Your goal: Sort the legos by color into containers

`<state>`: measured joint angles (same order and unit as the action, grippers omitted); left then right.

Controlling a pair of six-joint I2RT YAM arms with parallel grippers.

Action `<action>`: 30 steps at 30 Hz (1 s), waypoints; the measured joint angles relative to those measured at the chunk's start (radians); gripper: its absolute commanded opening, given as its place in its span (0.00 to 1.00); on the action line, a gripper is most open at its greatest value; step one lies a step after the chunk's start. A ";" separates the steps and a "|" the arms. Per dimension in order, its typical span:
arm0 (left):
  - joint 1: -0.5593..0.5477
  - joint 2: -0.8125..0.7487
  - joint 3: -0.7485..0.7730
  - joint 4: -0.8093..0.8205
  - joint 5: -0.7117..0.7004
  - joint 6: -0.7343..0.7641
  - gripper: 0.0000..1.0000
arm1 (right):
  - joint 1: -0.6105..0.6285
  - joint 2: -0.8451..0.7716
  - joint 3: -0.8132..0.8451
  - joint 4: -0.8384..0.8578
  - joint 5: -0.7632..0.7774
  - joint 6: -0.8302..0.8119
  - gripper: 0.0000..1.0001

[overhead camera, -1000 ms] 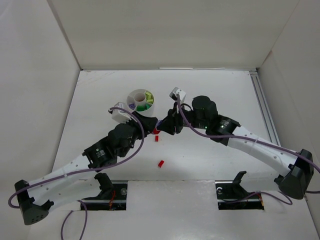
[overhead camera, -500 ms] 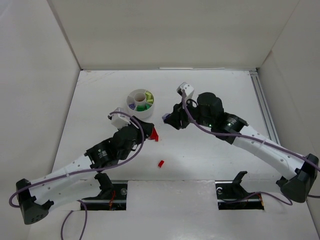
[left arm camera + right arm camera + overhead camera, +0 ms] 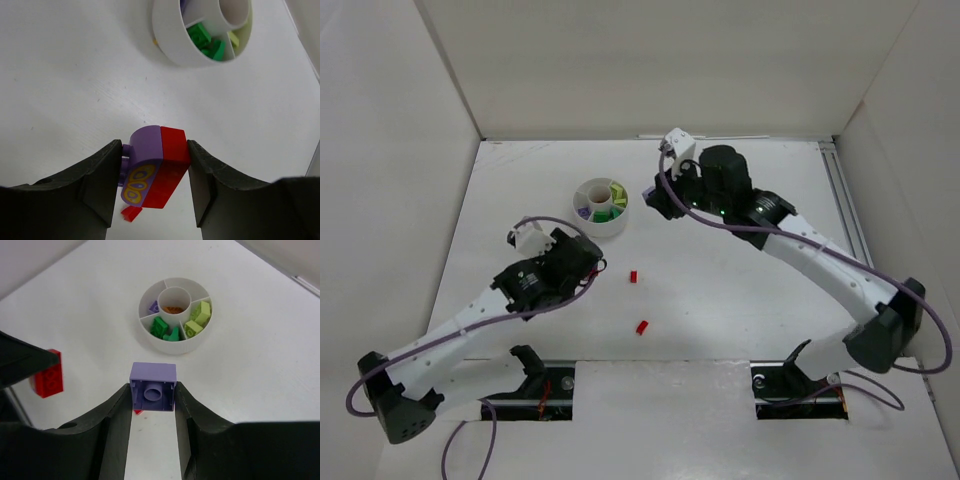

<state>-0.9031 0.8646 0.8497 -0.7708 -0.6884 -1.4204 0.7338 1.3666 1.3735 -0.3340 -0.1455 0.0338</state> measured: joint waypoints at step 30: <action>0.805 0.035 0.113 0.208 0.394 0.535 0.19 | 0.093 0.954 0.833 0.029 -0.132 -0.388 0.21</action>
<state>-0.0986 0.8993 0.9623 -0.5632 -0.2939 -0.8852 0.8265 2.3207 2.2063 -0.3054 -0.2775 -0.3546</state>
